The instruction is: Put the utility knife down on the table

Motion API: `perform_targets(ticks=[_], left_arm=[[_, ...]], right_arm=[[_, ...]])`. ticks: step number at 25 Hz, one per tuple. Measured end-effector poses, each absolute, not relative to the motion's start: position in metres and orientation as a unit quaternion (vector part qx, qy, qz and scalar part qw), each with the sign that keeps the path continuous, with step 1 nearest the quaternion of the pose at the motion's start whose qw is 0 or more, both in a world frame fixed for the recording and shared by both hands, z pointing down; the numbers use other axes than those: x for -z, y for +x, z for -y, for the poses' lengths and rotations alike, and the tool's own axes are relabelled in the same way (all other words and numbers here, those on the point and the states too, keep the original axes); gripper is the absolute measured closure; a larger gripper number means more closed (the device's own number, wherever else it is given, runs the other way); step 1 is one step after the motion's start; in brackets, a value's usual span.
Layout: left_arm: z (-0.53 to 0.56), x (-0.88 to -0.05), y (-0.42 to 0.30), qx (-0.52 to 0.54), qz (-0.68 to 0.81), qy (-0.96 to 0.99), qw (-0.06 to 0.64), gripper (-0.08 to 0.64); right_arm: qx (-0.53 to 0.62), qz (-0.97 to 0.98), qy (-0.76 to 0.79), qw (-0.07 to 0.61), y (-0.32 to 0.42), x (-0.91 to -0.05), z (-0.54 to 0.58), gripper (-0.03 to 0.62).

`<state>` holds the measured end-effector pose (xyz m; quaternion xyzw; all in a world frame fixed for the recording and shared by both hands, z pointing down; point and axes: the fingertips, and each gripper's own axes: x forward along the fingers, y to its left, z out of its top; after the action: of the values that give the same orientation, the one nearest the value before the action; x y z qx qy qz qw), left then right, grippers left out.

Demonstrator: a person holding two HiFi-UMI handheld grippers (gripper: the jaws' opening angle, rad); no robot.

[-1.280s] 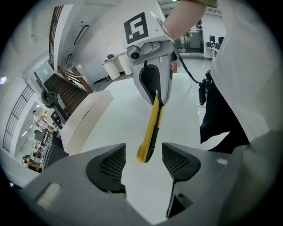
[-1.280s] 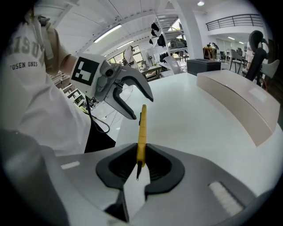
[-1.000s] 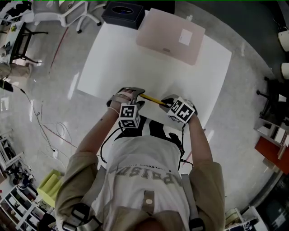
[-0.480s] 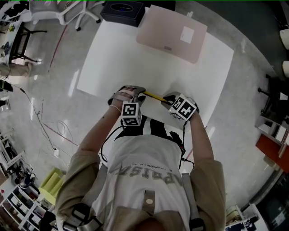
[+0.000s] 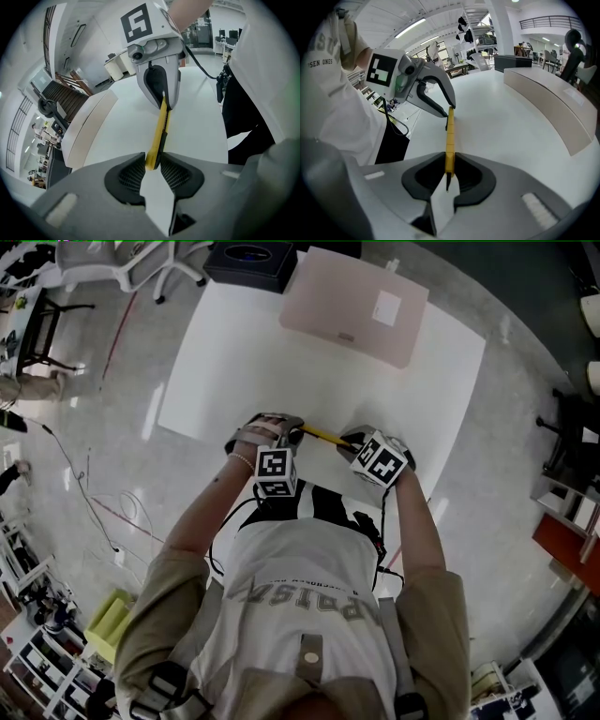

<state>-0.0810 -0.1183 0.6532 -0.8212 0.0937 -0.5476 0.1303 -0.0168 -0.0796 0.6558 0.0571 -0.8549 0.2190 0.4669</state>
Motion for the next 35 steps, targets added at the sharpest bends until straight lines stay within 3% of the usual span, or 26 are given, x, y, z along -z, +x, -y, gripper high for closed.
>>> perform_targets(ticks=[4,35], left_arm=[[0.121,-0.655,-0.08,0.556,-0.086,-0.819,0.115,0.477],[0.133,-0.662,-0.067,0.581,-0.012,-0.814,0.016,0.469]], right_arm=[[-0.182,0.853,0.075,0.483,-0.011,-0.662,0.085,0.521],[-0.027,0.836,0.133,0.532,0.012,-0.674,0.101,0.453]])
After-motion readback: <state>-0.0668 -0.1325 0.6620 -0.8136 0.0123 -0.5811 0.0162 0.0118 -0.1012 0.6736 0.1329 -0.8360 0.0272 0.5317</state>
